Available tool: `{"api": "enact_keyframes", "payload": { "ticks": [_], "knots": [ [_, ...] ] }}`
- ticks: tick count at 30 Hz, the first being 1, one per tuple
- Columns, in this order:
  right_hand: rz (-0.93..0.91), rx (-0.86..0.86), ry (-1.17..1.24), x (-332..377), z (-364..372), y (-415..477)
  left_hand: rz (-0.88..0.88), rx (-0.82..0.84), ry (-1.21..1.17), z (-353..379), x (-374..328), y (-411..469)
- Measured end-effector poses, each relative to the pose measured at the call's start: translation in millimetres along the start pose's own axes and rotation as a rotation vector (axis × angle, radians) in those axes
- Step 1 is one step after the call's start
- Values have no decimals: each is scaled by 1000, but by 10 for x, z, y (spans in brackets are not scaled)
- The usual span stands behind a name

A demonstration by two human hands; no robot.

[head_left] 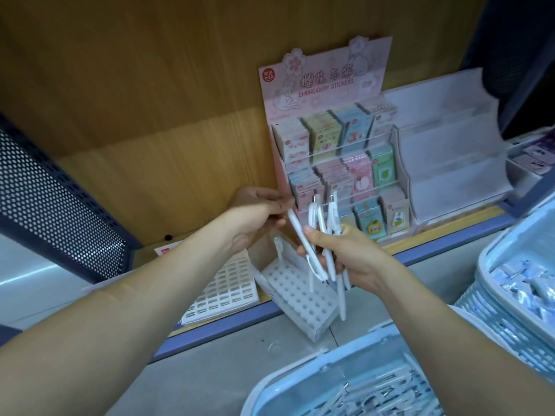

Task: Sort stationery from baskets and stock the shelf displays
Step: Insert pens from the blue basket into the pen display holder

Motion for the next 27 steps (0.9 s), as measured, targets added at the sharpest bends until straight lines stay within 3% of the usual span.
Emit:
{"api": "enact_keyframes", "payload": {
  "ticks": [6,9,11,13,16,19,22,25,27],
  "knots": [
    [67,144,113,-66,-14,-98,130,-198,-108,-330,-97,61],
    [50,149,175,-57,-37,-72,143,-181,-86,-372,-22,67],
    [52,90,228,-47,-99,-41,163,-123,170,-379,8,88],
    [51,45,214,-28,-155,-23,265,-39,664,-316,-2,46],
    [36,25,160,3,-185,-16,610,214,1108,10,24,-170],
    [26,37,102,2,-136,-14,867,276,1410,316,66,-386],
    [29,18,180,-19,-113,-1,822,227,1252,303,-60,-399],
    [29,-14,200,-52,-178,20,590,72,932,5,-163,-287],
    [27,-72,177,-131,-244,37,451,61,716,-149,-94,-218]
  ]
}}
Point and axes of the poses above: each hand's wrist, its own y-axis towards the middle knuckle, its own z-axis out of the palm, x = y × z, the point moved 6 cm from there along y, towards the middle knuckle, and after that the axes turned 1 degree about z, right-handed, at the moved point
